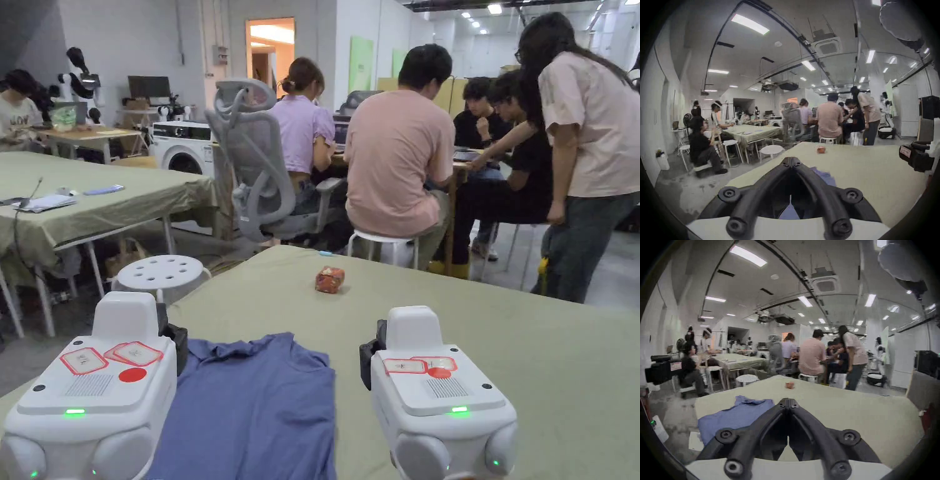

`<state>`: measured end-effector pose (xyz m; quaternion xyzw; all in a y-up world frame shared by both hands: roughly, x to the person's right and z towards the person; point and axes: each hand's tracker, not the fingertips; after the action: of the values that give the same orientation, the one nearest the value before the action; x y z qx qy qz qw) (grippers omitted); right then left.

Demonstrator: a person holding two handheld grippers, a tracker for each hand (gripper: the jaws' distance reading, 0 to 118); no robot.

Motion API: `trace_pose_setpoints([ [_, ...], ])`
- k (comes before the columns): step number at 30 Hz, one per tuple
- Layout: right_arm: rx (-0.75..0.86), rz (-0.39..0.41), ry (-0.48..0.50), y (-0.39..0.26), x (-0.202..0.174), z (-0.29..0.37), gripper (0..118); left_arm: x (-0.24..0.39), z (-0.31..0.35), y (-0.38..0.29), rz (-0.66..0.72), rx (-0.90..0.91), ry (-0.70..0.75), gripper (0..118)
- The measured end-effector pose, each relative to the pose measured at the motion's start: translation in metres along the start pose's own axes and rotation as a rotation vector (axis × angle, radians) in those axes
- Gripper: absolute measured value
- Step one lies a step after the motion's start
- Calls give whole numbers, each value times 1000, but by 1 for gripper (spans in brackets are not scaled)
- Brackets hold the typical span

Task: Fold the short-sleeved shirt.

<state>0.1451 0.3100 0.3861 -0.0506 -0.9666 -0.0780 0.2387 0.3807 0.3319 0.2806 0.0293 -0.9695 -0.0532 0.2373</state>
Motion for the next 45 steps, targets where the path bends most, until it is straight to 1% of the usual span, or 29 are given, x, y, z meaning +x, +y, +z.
trace_pose_setpoints([
  [2,-19,3,28,-6,-4,-13,0,3,-19,-13,-17,-71,-27,0],
  [5,-37,21,42,-17,-5,-22,0,25,-57,-33,-32,-215,-124,0],
  [8,-75,37,40,-33,5,-32,0,61,-121,-65,-69,-383,-250,0],
  [11,-113,45,26,-49,16,-43,0,93,-174,-98,-10,-513,-388,0],
  [12,-128,43,26,-55,21,-48,0,103,-193,-108,-16,-569,-398,0],
  [15,-164,44,9,-71,30,-62,0,132,-238,-133,-73,-620,-399,0],
  [16,-179,41,7,-76,33,-66,0,140,-251,-140,-68,-609,-397,5],
  [17,-190,36,11,-80,35,-71,0,146,-260,-146,-62,-612,-392,43],
  [18,-198,37,10,-85,37,-75,0,153,-273,-154,-49,-633,-384,84],
  [19,-205,38,7,-88,38,-79,0,158,-283,-161,-38,-665,-381,118],
  [20,-216,39,7,-92,41,-82,0,160,-289,-168,5,-649,-405,111],
  [21,-222,41,11,-96,43,-85,0,160,-298,-173,-13,-655,-365,107],
  [22,-228,43,11,-98,44,-87,0,162,-303,-181,-20,-673,-359,108],
  [23,-234,44,8,-100,47,-90,0,163,-308,-192,-55,-728,-361,106],
  [24,-238,45,4,-103,51,-91,0,164,-313,-203,-88,-784,-355,95],
  [25,-243,41,-2,-105,55,-91,0,173,-324,-212,-107,-846,-364,81],
  [26,-245,35,-6,-106,59,-91,0,172,-321,-218,-137,-837,-364,80],
  [27,-248,27,-12,-107,64,-90,0,167,-316,-210,-116,-758,-411,68],
  [28,-250,21,-17,-109,69,-89,0,164,-318,-199,-93,-815,-384,36],
  [29,-249,17,-22,-110,72,-87,0,159,-321,-194,-86,-800,-391,1],
  [30,-249,10,-29,-110,76,-84,0,154,-322,-191,-93,-767,-359,0],
  [32,-250,-6,-39,-110,88,-75,0,140,-324,-194,37,-824,-396,0],
  [33,-250,-11,-51,-109,93,-68,0,140,-322,-188,56,-813,-387,0],
  [35,-241,-13,-83,-104,108,-52,0,157,-304,-163,-43,-712,-369,0],
  [36,-232,-14,-101,-101,116,-43,0,168,-293,-147,-54,-665,-377,0],
  [38,-212,-27,-158,-95,133,-25,0,191,-267,-110,30,-610,-462,0],
  [39,-200,-37,-185,-91,143,-14,0,206,-251,-92,50,-569,-523,0],
  [41,-184,-52,-226,-85,160,8,0,240,-226,-59,36,-507,-646,0],
  [45,-159,-64,-339,-76,195,58,0,337,-153,1,-25,-365,-883,0],
])
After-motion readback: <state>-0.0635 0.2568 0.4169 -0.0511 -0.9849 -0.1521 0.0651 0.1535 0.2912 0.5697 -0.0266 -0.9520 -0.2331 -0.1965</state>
